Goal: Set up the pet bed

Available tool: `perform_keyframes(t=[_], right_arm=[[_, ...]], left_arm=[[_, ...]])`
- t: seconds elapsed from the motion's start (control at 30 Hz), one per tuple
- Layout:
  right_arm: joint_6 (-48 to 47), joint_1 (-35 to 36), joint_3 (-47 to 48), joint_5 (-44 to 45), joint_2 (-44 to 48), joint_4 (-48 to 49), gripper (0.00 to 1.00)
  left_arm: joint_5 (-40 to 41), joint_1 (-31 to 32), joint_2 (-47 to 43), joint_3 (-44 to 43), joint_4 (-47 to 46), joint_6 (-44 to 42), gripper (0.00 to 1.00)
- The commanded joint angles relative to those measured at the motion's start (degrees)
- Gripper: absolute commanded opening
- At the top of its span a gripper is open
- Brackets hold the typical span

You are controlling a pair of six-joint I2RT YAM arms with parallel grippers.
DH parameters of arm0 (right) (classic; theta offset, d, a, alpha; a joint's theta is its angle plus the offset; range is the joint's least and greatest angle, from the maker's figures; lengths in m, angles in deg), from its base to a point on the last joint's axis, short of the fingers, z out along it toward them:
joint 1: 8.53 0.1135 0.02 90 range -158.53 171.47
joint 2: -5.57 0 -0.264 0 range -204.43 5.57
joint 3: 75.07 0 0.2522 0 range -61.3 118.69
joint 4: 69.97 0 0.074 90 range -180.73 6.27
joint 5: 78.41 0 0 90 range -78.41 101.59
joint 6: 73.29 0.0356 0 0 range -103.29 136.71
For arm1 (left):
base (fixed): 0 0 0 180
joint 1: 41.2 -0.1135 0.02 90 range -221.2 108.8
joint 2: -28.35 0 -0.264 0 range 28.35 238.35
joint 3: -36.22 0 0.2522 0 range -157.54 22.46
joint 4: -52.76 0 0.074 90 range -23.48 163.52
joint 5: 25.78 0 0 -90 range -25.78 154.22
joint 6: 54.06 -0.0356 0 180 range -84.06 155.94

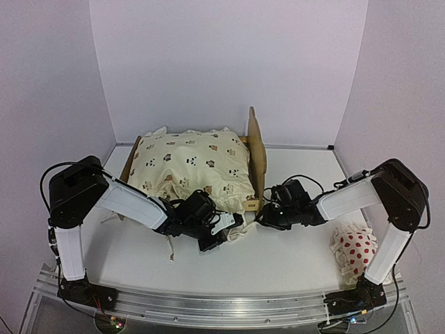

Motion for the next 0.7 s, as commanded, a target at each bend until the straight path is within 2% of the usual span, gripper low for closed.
perform_keyframes(t=[0.0, 0.43, 0.67], right_arm=[[-0.4, -0.3, -0.1, 2.1, -2.2, -1.0, 0.32], [-0.4, -0.3, -2.4, 1.4, -2.6, -0.6, 0.0], [-3.4, -0.3, -5.3, 2.5, 1.4, -0.4, 0.0]], left_arm=[[-0.9, 0.2, 0.2, 0.4, 0.3, 0.0, 0.0], [-1.0, 0.2, 0.5, 0.2, 0.5, 0.3, 0.0], [0.2, 0.2, -0.6, -0.2, 2.4, 1.9, 0.0]])
